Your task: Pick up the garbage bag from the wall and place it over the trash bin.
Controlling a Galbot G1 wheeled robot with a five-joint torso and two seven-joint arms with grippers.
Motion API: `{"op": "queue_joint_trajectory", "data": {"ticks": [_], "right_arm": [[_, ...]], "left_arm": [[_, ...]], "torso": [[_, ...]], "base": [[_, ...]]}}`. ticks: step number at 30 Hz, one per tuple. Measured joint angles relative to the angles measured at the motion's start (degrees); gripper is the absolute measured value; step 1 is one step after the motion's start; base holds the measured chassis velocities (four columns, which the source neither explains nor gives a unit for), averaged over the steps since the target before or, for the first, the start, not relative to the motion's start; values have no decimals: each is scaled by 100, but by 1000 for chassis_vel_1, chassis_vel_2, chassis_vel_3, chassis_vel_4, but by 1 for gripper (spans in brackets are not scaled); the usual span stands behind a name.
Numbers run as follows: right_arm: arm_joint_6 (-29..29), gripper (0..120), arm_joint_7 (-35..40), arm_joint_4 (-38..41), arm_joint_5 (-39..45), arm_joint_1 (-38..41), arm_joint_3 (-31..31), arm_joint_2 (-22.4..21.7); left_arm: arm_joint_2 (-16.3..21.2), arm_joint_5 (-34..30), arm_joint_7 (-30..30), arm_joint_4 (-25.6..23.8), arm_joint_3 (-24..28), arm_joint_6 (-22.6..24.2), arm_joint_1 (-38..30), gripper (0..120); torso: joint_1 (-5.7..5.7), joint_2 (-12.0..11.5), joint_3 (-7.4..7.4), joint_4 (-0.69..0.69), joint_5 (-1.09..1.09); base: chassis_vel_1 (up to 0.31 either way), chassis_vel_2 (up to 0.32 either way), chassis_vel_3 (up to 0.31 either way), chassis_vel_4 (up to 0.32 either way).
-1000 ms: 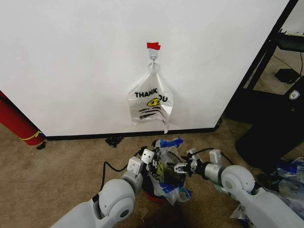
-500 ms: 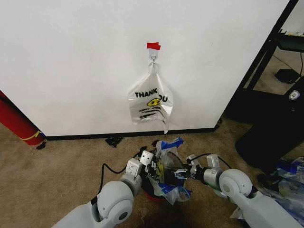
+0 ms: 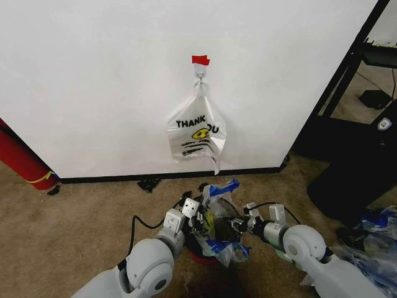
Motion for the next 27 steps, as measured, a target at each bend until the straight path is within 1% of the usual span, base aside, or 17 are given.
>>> {"op": "queue_joint_trajectory", "data": {"ticks": [1, 5, 15, 18, 20, 21, 23, 27], "right_arm": [[70, 14, 134, 38, 36, -46, -12, 39], [160, 0, 273, 141, 54, -198, -7, 90], [328, 0, 499, 369, 125, -508, 128, 175], [710, 0, 720, 455, 232, -639, 227, 298], [960, 0, 914, 532, 283, -736, 317, 391], [960, 0, 914, 532, 283, -736, 317, 391], [1114, 0, 1126, 642, 351, -845, 428, 475], [1390, 0, 1285, 885, 376, -1064, 745, 608]], "left_arm": [[0, 23, 11, -11, -11, -6, 28, 0], [2, 30, 18, -66, -32, -9, 74, 0], [25, 48, 32, -310, -130, -9, 281, 0], [40, 98, 62, -487, -213, -74, 421, 0], [54, 278, 174, -602, -306, -177, 519, 0], [54, 278, 174, -602, -306, -177, 519, 0], [92, 479, 292, -671, -412, -265, 591, 0], [182, 752, 443, -693, -640, -408, 713, 0]], "torso": [[0, 0, 0, 0, 0], [0, 0, 0, 0, 0], [0, 0, 0, 0, 0], [0, 0, 0, 0, 0], [0, 0, 0, 0, 0], [0, 0, 0, 0, 0], [0, 0, 0, 0, 1], [0, 0, 0, 1, 0]], "base": [[0, 0, 0, 0], [0, 0, 0, 0], [0, 0, 0, 0], [0, 0, 0, 0], [0, 0, 0, 0], [0, 0, 0, 0], [0, 0, 0, 0], [0, 0, 0, 0]]}}
